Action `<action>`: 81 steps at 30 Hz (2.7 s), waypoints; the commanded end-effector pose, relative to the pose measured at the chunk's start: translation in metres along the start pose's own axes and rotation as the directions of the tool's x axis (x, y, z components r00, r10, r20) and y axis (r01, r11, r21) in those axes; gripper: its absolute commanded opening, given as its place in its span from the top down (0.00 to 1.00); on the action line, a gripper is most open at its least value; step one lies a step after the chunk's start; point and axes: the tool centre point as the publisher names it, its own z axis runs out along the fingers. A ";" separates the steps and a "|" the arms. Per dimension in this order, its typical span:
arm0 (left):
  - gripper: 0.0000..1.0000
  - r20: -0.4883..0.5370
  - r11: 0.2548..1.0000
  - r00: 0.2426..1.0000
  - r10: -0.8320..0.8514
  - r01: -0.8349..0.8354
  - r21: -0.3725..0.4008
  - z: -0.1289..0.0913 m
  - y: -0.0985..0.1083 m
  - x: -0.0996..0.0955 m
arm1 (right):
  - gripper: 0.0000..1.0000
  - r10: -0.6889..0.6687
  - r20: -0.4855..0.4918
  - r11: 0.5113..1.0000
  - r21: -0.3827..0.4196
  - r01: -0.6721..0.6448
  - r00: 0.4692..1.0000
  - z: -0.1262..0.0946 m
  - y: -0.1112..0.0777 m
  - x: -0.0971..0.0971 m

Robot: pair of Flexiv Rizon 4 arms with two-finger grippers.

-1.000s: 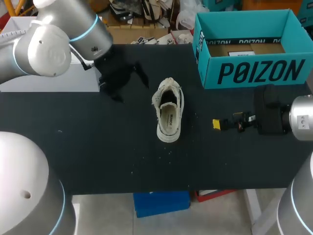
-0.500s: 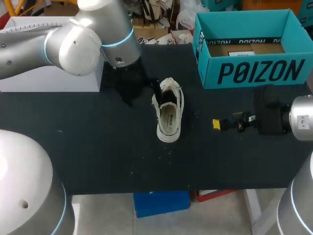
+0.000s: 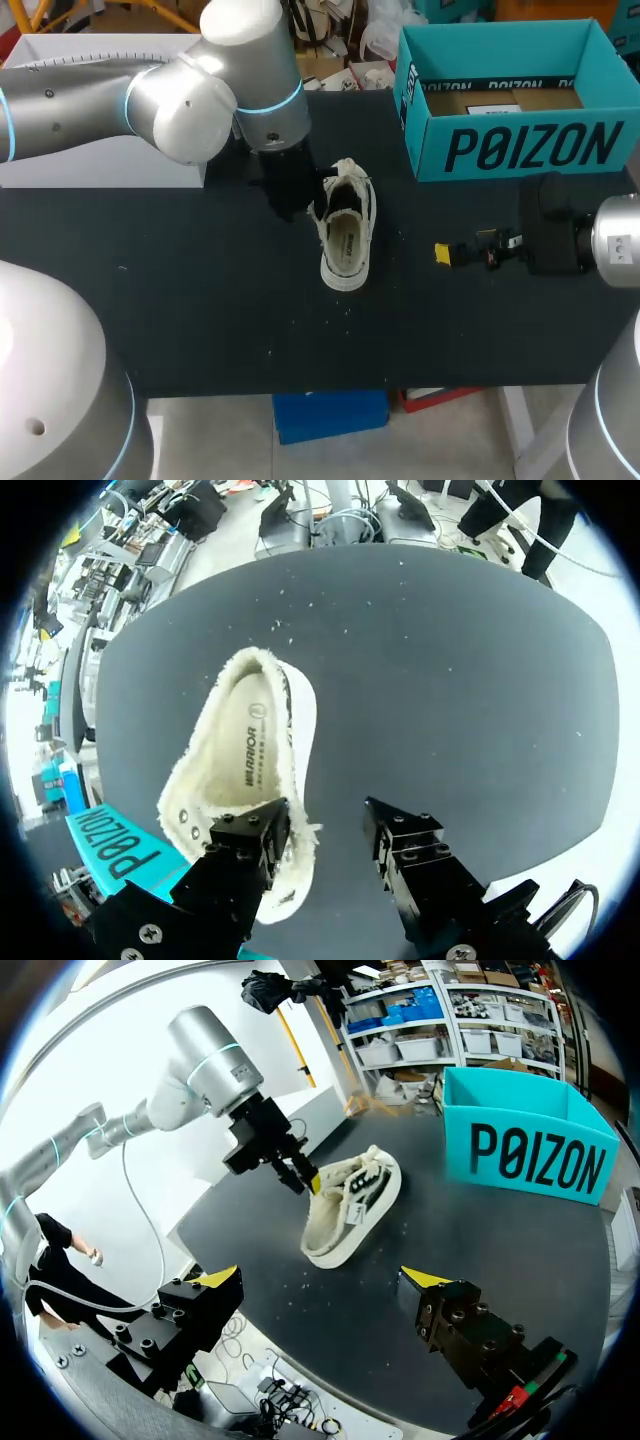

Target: Take the shoe out of the shoebox, open the shoe tongue, remove and reinsert the insole, then place the shoe into the shoebox

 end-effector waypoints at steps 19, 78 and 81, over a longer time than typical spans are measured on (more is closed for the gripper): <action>0.60 0.018 0.995 0.996 -0.090 0.091 -0.043 0.046 0.018 -0.017 | 0.00 0.001 0.001 1.000 -0.001 -0.001 1.000 0.001 0.000 0.001; 1.00 0.270 0.736 0.785 -0.558 0.618 -0.276 -0.266 0.100 0.104 | 0.00 0.001 0.001 1.000 -0.001 -0.001 1.000 0.001 0.000 0.001; 1.00 0.278 0.666 0.726 -0.629 0.687 -0.289 -0.265 0.106 0.133 | 0.00 0.001 0.001 1.000 -0.001 -0.001 1.000 0.001 0.000 0.001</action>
